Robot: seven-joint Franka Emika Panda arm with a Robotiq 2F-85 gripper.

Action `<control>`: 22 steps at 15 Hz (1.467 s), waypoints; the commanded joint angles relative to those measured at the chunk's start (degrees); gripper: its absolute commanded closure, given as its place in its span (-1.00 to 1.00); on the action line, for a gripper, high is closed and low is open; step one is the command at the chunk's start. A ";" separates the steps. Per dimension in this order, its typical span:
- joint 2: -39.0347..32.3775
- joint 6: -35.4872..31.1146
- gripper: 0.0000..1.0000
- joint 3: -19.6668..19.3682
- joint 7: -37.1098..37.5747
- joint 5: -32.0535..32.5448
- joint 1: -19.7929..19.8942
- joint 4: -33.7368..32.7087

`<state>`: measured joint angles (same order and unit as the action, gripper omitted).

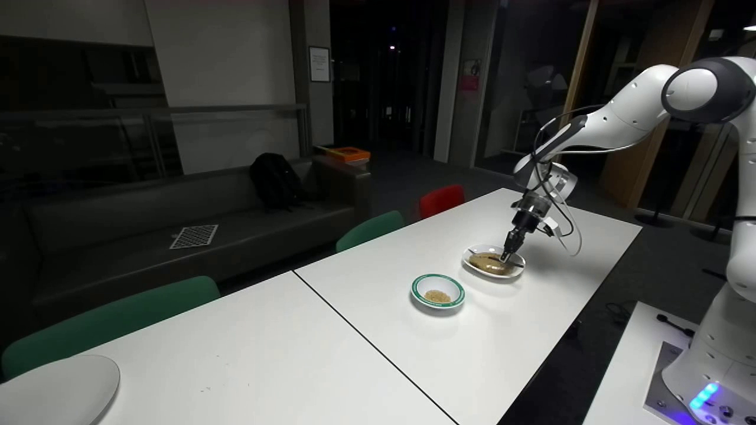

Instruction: Use the spoon to put sugar in the green and white bowl

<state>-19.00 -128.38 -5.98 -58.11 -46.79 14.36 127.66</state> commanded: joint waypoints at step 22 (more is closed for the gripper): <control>-8.32 3.86 0.94 0.35 2.34 -0.56 3.28 -6.58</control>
<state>-26.74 -127.54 -6.20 -56.93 -46.86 15.58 122.89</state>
